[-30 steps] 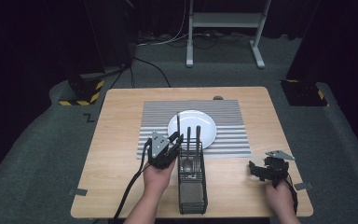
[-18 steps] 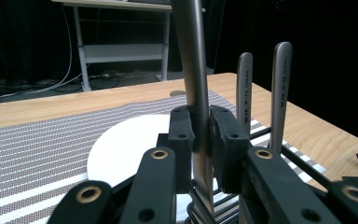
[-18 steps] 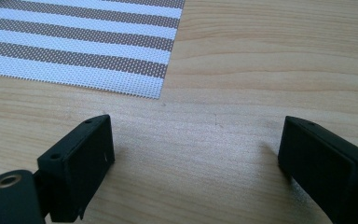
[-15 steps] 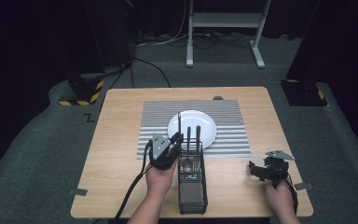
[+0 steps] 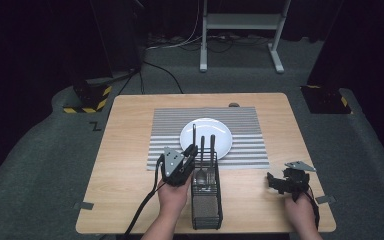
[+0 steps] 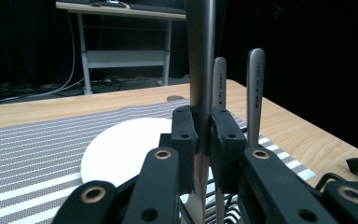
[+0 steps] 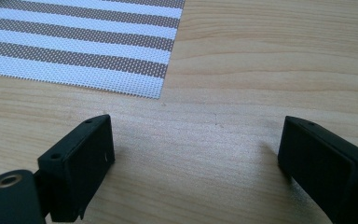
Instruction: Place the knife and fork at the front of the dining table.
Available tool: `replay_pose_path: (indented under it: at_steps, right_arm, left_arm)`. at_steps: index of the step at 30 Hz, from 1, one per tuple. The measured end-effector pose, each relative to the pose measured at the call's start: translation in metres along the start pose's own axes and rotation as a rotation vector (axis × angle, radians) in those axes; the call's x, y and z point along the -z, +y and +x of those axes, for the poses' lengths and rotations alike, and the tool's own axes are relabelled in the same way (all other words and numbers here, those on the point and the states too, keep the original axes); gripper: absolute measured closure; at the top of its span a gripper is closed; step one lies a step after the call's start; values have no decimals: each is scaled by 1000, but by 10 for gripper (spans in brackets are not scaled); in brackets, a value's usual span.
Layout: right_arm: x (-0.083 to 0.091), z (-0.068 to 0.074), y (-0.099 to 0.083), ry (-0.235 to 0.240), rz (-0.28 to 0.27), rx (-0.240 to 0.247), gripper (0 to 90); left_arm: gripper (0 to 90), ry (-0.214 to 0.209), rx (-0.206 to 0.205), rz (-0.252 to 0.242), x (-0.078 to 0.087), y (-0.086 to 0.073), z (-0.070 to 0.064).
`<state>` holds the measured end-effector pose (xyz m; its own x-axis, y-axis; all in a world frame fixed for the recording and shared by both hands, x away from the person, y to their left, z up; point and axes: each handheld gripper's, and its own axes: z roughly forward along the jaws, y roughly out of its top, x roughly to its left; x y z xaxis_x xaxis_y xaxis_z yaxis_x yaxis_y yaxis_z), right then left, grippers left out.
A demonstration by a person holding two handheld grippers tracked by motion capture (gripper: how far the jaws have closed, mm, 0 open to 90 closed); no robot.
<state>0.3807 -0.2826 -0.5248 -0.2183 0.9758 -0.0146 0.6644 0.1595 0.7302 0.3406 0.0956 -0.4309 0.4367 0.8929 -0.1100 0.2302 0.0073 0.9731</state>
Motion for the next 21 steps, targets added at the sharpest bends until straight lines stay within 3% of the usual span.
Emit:
replay_pose_path:
  at_steps: [6, 12, 21]
  right_arm:
    - [0, 0, 0, 0, 0, 0, 101]
    - [0, 0, 0, 0, 0, 0, 101]
    - [0, 0, 0, 0, 0, 0, 101]
  left_arm:
    - [809, 10, -8, -4, 1, 0, -3]
    - [811, 3, 15, -19, 2, 2, -4]
    - [812, 6, -1, -47, 4, 5, -7]
